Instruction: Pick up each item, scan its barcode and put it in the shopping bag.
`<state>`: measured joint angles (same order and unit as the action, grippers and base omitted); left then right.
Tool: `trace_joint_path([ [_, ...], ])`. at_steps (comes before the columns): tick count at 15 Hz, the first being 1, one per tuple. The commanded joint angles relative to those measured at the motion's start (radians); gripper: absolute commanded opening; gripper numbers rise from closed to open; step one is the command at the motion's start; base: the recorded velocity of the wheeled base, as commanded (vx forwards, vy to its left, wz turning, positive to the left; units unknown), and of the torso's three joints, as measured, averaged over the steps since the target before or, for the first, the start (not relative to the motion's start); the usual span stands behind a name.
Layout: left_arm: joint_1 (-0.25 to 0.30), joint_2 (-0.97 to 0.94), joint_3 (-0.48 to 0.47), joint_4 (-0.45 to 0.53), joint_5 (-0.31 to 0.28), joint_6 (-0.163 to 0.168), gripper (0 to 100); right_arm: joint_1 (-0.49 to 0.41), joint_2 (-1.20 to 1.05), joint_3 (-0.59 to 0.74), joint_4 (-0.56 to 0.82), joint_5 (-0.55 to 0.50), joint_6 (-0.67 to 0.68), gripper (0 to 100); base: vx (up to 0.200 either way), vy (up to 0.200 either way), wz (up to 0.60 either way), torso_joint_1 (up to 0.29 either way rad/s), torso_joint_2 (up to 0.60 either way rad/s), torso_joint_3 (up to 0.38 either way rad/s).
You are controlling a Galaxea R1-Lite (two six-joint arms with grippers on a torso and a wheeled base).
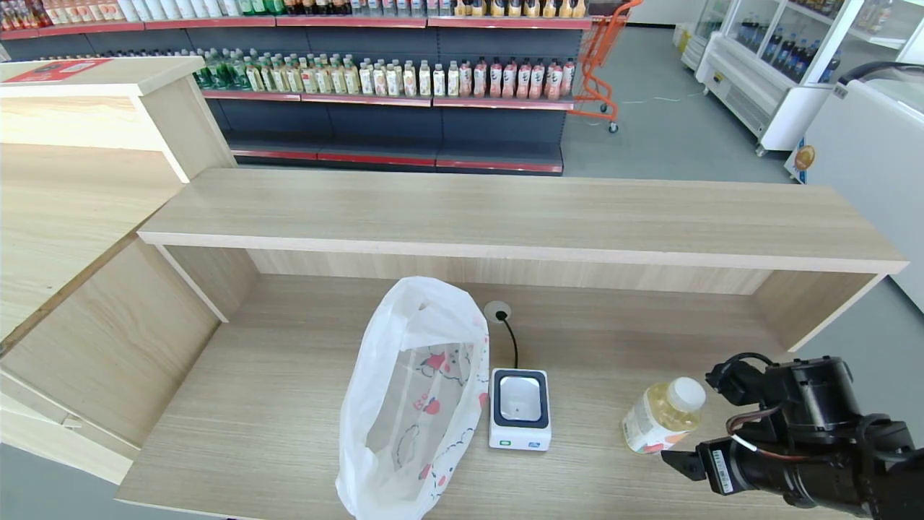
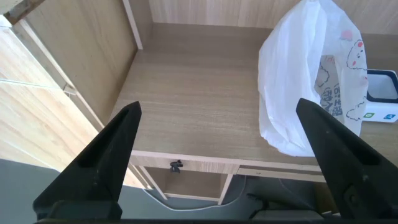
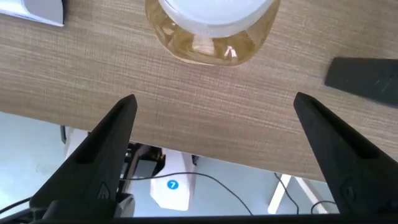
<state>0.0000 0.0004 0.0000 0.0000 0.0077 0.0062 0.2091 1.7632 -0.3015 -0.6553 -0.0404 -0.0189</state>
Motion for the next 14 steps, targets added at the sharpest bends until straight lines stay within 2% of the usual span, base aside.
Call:
trace_joint_path([
  [1, 0.000, 0.000, 0.000, 0.000, 0.000, 0.000, 100, 0.004, 0.073, 0.007, -0.030, -0.012, -0.007, 100, 0.000, 0.000, 0.00, 0.000, 0.00, 0.000],
  [4, 0.000, 0.000, 0.000, 0.000, 0.000, 0.000, 100, 0.004, 0.108, 0.008, -0.087, -0.018, -0.013, 100, 0.000, 0.000, 0.00, 0.000, 0.00, 0.000],
  [14, 0.000, 0.000, 0.000, 0.000, 0.002, 0.000, 100, 0.029, 0.325, 0.013, -0.494, -0.030, -0.015, 100, 0.000, 0.000, 0.00, 0.000, 0.00, 0.000],
])
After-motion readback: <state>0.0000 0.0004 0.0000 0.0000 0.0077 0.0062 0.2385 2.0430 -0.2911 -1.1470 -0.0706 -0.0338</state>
